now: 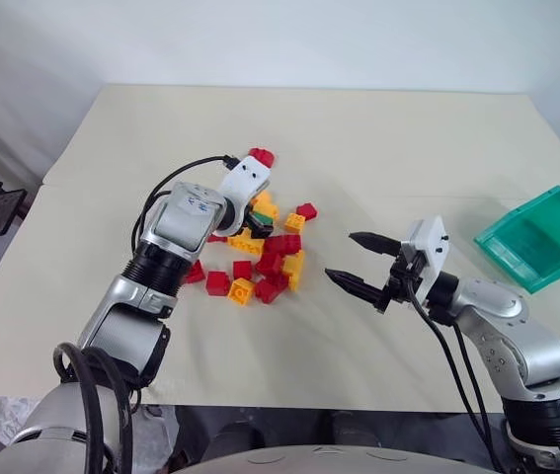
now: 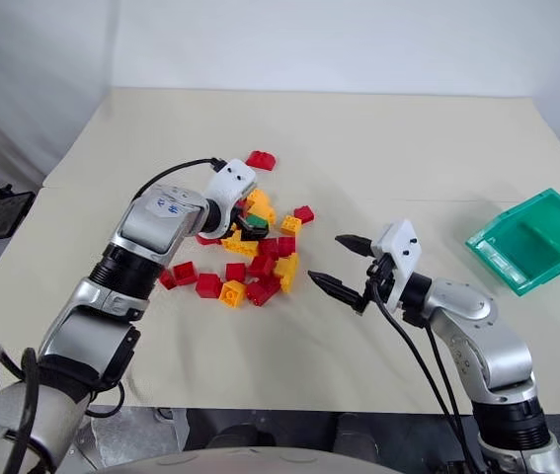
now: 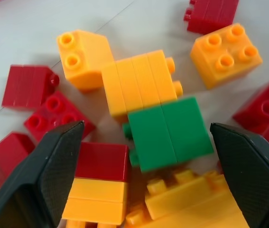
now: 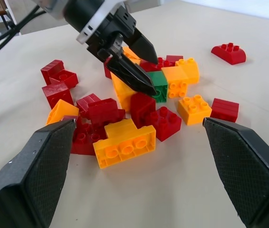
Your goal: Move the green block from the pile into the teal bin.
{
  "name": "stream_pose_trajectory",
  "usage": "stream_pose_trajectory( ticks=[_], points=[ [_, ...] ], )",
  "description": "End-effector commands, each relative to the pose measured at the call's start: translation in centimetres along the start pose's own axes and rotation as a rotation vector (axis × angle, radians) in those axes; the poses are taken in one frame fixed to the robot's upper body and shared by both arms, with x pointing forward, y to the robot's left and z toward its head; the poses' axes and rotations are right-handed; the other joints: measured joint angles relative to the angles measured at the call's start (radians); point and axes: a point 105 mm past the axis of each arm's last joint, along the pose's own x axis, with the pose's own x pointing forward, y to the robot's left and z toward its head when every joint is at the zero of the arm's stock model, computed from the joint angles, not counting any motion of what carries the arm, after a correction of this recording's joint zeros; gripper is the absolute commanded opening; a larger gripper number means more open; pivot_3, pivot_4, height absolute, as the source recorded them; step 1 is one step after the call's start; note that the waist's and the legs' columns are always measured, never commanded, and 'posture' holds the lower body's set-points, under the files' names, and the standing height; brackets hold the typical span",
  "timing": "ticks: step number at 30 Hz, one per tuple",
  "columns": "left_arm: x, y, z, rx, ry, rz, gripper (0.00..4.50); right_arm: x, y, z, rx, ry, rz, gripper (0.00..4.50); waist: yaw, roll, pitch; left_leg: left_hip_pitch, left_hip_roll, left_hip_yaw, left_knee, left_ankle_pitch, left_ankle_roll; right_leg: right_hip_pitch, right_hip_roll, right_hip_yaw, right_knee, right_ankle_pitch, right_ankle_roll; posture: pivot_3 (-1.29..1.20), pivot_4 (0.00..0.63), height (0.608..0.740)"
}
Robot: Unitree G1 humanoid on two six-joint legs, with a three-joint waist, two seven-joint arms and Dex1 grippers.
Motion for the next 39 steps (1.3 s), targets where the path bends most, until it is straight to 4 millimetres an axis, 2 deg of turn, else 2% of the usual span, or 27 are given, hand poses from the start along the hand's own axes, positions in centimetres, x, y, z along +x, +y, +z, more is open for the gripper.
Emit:
stream_pose_trajectory(
  ticks=[1,3,4,11,18,21,24,25,32,34,37,39],
  points=[
    [0.7,-0.3,-4.0,-0.067,0.146,-0.012,3.65,-0.1,0.3,1.1,-0.033,-0.032,0.011,4.50,-0.001,0.000,0.000,0.000,0.000,0.000,0.000,0.000,0.000,0.000,0.000,0.000,0.000,0.000,0.000,0.00,0.150,0.740],
    [0.6,-0.2,-4.1,-0.087,0.130,-0.012,3.00,0.0,0.3,1.1,-0.034,-0.032,0.016,4.50,-0.002,0.000,0.000,0.002,0.000,0.002,-0.001,0.000,0.000,0.000,0.000,0.002,0.000,0.000,0.000,0.00,0.150,0.740],
    [0.6,-0.1,-4.1,-0.095,0.121,-0.007,2.84,0.0,0.3,1.1,-0.035,-0.032,0.019,4.50,-0.004,0.000,0.000,0.002,0.000,0.003,-0.001,0.000,0.000,0.000,0.000,0.003,0.000,0.000,0.000,0.00,0.150,0.740],
    [0.6,-0.8,-4.7,-0.102,0.124,-0.022,2.84,0.2,0.2,1.1,-0.038,-0.029,0.034,4.50,-0.019,0.000,0.000,0.007,0.002,0.009,-0.004,0.000,0.000,0.000,0.001,0.009,0.001,0.000,0.000,0.00,0.150,0.740],
    [1.0,-1.6,-4.1,-0.134,0.112,-0.011,2.84,0.5,0.3,1.1,-0.037,-0.031,0.044,4.50,-0.018,0.000,0.000,0.009,0.001,0.010,-0.004,0.000,0.000,0.000,0.001,0.011,0.002,0.000,0.000,0.00,0.150,0.740],
    [1.0,-1.6,-4.4,-0.126,0.122,-0.002,3.37,0.5,0.2,1.1,-0.035,-0.030,0.047,4.50,-0.018,0.000,0.000,0.009,0.001,0.010,-0.004,0.000,0.000,0.000,0.001,0.011,0.002,0.000,0.000,0.00,0.150,0.740],
    [1.0,-1.8,-4.5,-0.086,0.160,0.012,4.28,0.6,0.2,1.1,-0.033,-0.029,0.048,4.50,-0.018,0.000,0.000,0.010,0.001,0.010,-0.004,0.000,0.000,0.001,0.001,0.011,0.002,0.000,0.000,0.00,0.150,0.740],
    [0.9,-2.0,-4.4,-0.077,0.174,0.008,4.44,0.6,0.2,1.1,-0.032,-0.028,0.048,4.50,-0.018,0.000,0.000,0.010,0.001,0.010,-0.004,0.000,0.000,0.001,0.001,0.011,0.003,0.000,0.000,0.00,0.150,0.740],
    [0.8,-2.0,-2.3,-0.069,0.196,0.022,4.44,0.6,0.2,1.1,-0.028,-0.017,0.065,4.50,-0.018,0.000,0.000,0.011,0.002,0.012,-0.004,0.000,0.000,0.001,0.001,0.013,0.003,0.000,0.000,0.00,0.150,0.740],
    [0.7,-2.6,-1.6,-0.088,0.188,-0.001,4.44,0.5,0.2,1.2,-0.030,-0.008,0.073,4.50,-0.018,0.000,0.000,0.010,0.002,0.012,-0.004,0.000,0.000,0.001,0.001,0.012,0.003,0.000,0.000,0.00,0.150,0.740],
    [0.6,-2.6,-2.1,-0.100,0.222,0.007,4.44,0.5,0.0,1.4,-0.035,0.001,0.082,4.50,-0.017,0.000,0.000,0.010,0.002,0.012,-0.004,-0.001,0.000,0.001,0.001,0.012,0.002,0.000,0.000,0.00,0.150,0.740],
    [0.3,-1.6,-3.5,-0.118,0.252,0.046,4.44,0.6,-0.2,1.5,-0.037,0.002,0.083,4.50,-0.020,0.000,0.000,0.010,0.002,0.012,-0.004,-0.001,0.000,0.001,0.001,0.012,0.002,0.000,0.000,0.00,0.150,0.740]
  ],
)
